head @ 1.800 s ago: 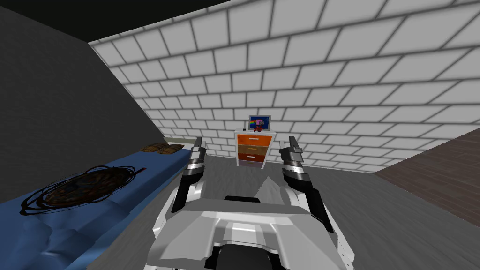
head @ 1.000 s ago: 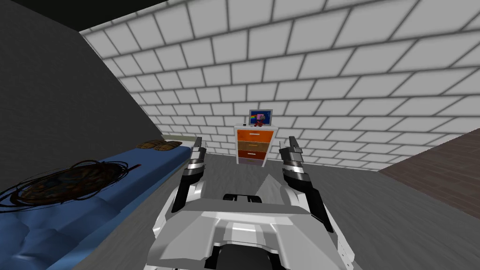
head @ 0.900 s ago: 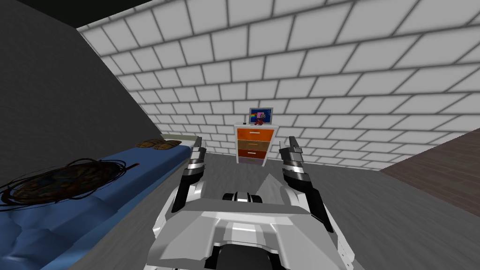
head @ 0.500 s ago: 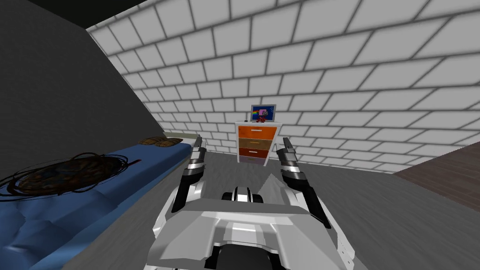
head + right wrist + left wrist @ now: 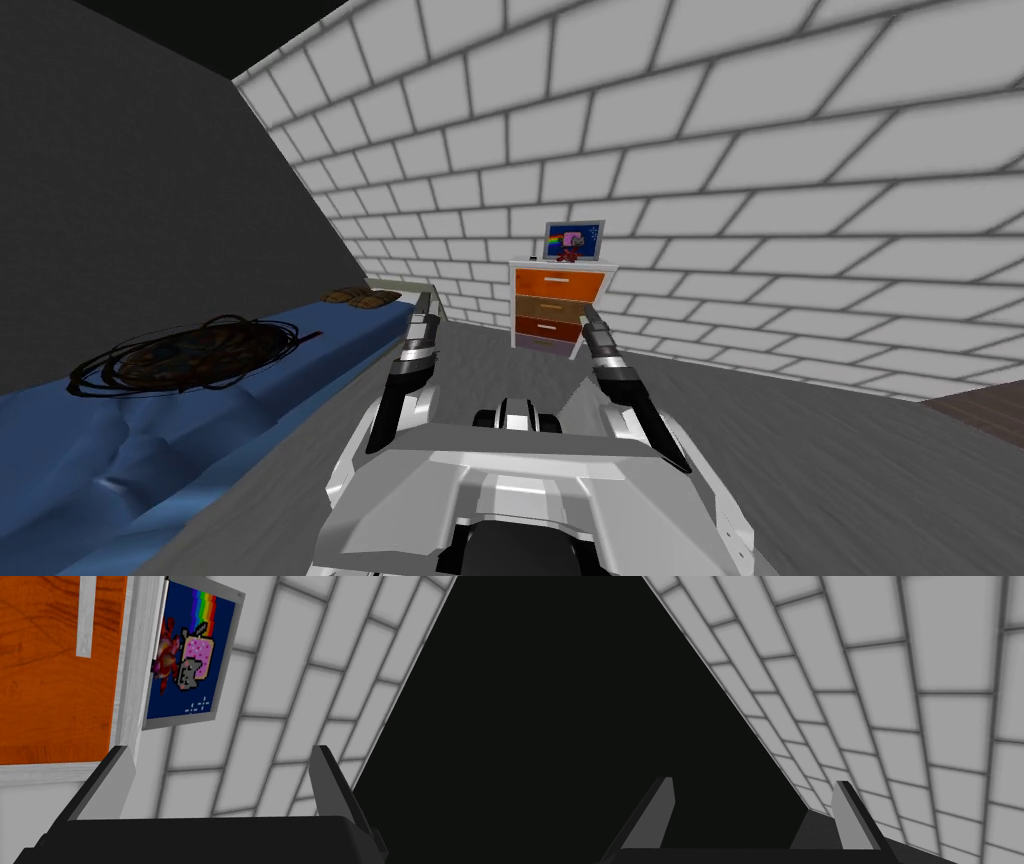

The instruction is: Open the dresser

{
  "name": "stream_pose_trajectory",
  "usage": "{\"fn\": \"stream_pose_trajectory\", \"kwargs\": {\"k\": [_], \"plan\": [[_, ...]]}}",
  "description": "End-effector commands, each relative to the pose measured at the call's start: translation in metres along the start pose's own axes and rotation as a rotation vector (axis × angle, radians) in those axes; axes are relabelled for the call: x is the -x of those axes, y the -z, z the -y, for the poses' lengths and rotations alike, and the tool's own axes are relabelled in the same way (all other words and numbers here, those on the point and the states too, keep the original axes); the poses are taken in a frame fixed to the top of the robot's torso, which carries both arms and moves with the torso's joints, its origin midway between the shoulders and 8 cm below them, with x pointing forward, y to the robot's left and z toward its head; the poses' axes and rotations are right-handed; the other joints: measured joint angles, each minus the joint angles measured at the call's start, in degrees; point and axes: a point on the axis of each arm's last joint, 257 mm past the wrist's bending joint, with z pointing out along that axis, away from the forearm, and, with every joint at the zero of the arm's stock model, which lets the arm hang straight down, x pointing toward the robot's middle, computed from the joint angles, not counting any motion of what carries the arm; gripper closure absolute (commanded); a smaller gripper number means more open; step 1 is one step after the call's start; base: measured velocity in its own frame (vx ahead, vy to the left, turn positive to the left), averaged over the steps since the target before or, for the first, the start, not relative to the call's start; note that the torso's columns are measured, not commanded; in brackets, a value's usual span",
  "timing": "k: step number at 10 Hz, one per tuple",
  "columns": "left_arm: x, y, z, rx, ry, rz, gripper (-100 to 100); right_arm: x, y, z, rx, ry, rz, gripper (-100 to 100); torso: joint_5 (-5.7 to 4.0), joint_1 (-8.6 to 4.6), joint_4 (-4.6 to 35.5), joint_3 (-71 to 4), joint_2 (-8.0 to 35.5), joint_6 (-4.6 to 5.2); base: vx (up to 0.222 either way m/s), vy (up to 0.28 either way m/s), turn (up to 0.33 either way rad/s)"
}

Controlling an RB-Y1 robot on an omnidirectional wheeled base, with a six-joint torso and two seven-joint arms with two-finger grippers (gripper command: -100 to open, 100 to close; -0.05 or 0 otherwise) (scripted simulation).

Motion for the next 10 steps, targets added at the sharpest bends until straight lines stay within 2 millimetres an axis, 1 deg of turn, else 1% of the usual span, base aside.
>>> {"fn": "stream_pose_trajectory", "kwargs": {"k": [1, 3, 4, 5, 6, 7, 8, 9, 10], "plan": [[0.0, 0.0, 0.0, 0.0, 0.0, 0.0, 0, -0.011, 0.006, 0.033, -0.09, 0.053, -0.041, -100, 0.0, 0.0, 0.0, 0.0, -0.1, -0.01, 0.047, 0.007, 0.074], [0.0, 0.0, 0.0, 0.0, 0.0, 0.0, 0, -0.023, 0.017, 0.076, -0.204, 0.121, -0.091, -100, 0.0, 0.01, 0.0, 0.0, -0.1, 0.0, 0.061, 0.017, 0.179], [0.0, 0.0, 0.0, 0.0, 0.0, 0.0, 0, -0.024, 0.018, 0.08, -0.218, 0.132, -0.094, -100, 0.01, 0.02, 0.0, -0.1, -0.1, 0.0, 0.051, 0.009, 0.093], [0.0, 0.0, 0.0, 0.0, 0.0, 0.0, 0, -0.029, 0.026, 0.103, -0.281, 0.168, -0.117, -100, 0.0, -0.02, 0.0, 0.0, 0.0, 0.03, 0.055, 0.015, 0.154], [0.0, 0.0, 0.0, 0.0, 0.0, 0.0, 0, -0.029, 0.027, 0.105, -0.287, 0.175, -0.119, -100, 0.0, 0.01, 0.0, 0.0, 0.0, 0.0, 0.043, 0.006, 0.088], [0.0, 0.0, 0.0, 0.0, 0.0, 0.0, 0, -0.033, 0.037, 0.129, -0.356, 0.216, -0.142, -100, 0.0, -0.02, 0.0, 0.0, 0.0, 0.03, 0.044, 0.004, 0.149], [0.0, 0.0, 0.0, 0.0, 0.0, 0.0, 0, -0.036, 0.046, 0.148, -0.411, 0.243, -0.16, -100, -0.01, -0.02, 0.0, 0.0, 0.0, 0.0, 0.07, 0.016, 0.308], [0.0, 0.0, 0.0, 0.0, 0.0, 0.0, 0, -0.035, 0.05, 0.156, -0.432, 0.269, -0.166, -100, 0.0, 0.02, 0.0, -0.1, -0.1, -0.01, 0.062, 0.004, 0.105], [0.0, 0.0, 0.0, 0.0, 0.0, 0.0, 0, -0.038, 0.063, 0.178, -0.494, 0.299, -0.187, -100, 0.01, -0.02, 0.0, -0.1, -0.1, 0.05, 0.065, -0.003, 0.157]]}}
